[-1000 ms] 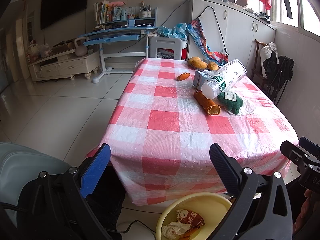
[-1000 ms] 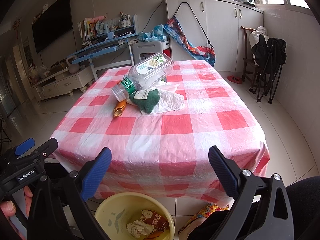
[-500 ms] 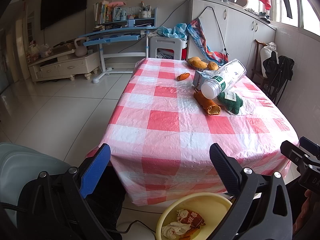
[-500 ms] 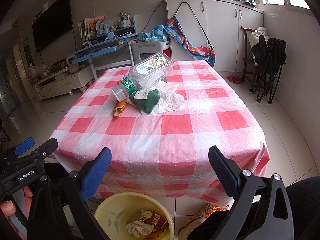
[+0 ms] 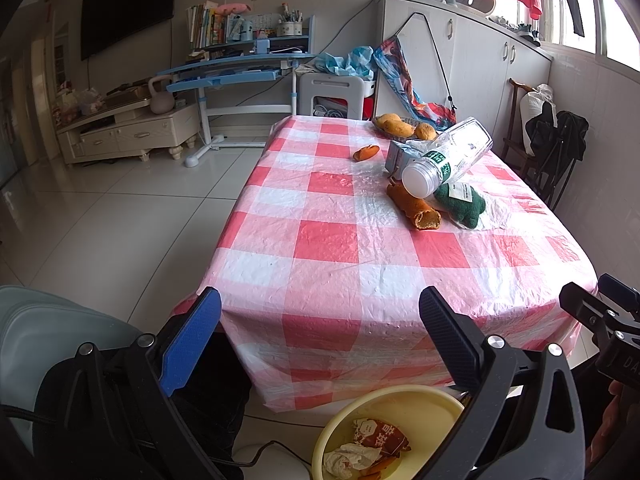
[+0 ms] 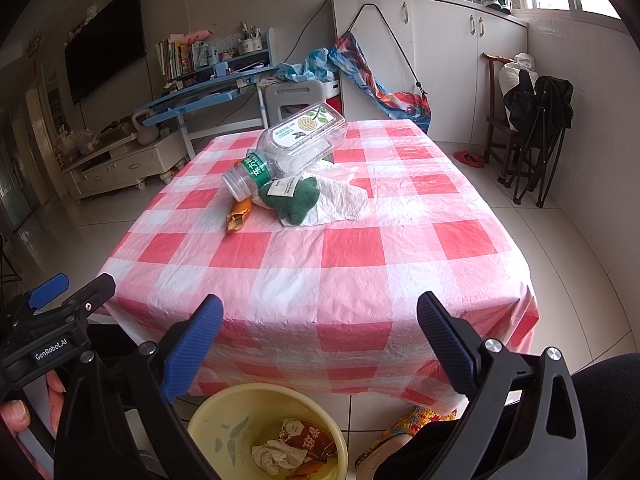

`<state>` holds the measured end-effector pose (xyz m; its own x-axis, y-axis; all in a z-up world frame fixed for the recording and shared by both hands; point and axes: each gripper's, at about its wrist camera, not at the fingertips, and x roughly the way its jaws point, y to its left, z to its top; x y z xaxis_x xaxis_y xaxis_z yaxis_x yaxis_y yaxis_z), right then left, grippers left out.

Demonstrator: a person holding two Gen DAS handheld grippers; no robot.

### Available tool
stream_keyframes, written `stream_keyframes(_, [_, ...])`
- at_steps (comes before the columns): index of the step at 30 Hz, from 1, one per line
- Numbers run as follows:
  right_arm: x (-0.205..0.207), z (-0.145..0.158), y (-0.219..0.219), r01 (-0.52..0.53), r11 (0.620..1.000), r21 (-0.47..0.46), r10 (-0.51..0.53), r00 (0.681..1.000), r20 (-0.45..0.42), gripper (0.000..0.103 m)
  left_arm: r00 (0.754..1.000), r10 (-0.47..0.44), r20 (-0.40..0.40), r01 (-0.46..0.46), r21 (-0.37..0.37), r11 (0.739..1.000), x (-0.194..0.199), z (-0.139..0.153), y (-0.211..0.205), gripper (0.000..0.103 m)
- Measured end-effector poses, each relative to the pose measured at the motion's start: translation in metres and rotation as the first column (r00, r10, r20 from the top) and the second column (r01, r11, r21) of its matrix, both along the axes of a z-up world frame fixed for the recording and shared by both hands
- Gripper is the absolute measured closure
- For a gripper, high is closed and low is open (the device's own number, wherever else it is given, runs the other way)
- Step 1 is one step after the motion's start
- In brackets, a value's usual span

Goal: Collect trash

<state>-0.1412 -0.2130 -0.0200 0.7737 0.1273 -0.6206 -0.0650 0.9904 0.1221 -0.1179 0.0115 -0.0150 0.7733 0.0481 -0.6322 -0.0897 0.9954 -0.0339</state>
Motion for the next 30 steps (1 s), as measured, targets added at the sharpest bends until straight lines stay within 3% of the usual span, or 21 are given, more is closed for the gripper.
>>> stream_keyframes(30, [-0.0017,-0.0027,-0.0004,-0.002,1.000,-0.005,0.002,1.000,-0.004,0.010,1.000,0.000,0.001,0.000,0.001,1.000,0.0001,0.0000,-0.0002,0.007])
